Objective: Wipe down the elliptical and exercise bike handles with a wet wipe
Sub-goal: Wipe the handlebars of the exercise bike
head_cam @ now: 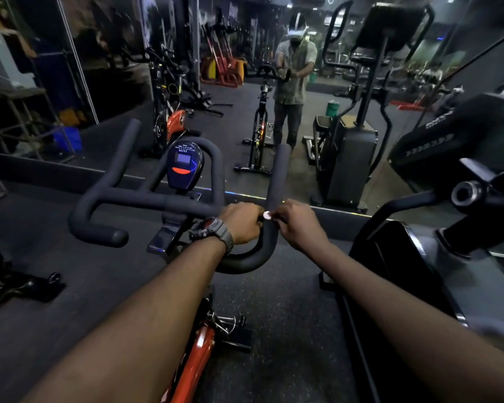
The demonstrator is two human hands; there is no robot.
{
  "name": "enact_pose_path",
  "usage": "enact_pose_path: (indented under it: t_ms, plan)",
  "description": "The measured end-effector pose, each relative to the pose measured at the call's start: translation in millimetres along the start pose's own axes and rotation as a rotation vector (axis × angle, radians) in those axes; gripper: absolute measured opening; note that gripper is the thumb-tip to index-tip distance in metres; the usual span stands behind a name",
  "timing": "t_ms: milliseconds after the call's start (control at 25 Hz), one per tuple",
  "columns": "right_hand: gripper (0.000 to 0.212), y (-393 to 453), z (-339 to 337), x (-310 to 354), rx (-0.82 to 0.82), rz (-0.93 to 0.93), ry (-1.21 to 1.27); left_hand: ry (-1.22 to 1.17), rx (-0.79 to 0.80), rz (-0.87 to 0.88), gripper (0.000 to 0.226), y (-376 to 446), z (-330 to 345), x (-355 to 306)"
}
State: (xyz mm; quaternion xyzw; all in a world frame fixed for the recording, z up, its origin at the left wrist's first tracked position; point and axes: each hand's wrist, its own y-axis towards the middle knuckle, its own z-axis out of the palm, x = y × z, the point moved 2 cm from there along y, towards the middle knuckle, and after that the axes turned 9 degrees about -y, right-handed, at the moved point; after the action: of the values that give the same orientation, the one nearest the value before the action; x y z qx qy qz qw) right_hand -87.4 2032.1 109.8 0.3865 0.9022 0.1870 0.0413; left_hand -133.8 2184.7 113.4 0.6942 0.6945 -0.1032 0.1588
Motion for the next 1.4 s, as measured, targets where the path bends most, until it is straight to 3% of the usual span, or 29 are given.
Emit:
enact_pose_path:
  t_ms: [160, 320, 480, 680, 880, 960, 1080, 1400]
  plan:
    - [0.017, 51.2, -17.4, -10.0, -0.018, 0.125, -0.085, 0.047, -0.006, 0.036, 0.024, -3.5, 2.4, -3.4]
    - [0.02, 17.8, -10.4, 6.2, 0.021, -0.03, -0.068, 0.024, -0.054, 0.012, 0.028, 5.0, 0.9, 0.6]
    - [0.018, 43.1, -23.6, -6.1, 0.014, -0.051, -0.175, -0.119, -0.11, -0.012, 0.027, 16.9, 7.5, -0.4]
    - [0.018, 95.6, -34.6, -23.0, -0.06, 0.065, -0.197, -0.287, -0.176, -0.004, 0.034, 40.9, 11.4, -8.2]
    - [0.015, 58.5, -26.8, -18.6, 0.046, -0.151, -0.15, -0.411, -0.268, -0.17, 0.017, 62.2, 11.4, 2.8]
    - [0.012, 86.7, -37.0, -28.0, 0.016, -0.171, -0.228, -0.505, -0.253, -0.195, 0.027, 68.1, 11.9, 6.9]
    - [0.011, 131.3, -45.1, -45.2, -0.076, -0.05, -0.245, -0.496, -0.247, -0.177, 0.039, 70.1, 8.8, 4.8]
    - [0.021, 55.0, -19.9, -23.0, 0.017, -0.131, -0.131, -0.539, -0.307, -0.229, 0.008, 77.7, -4.8, 5.2]
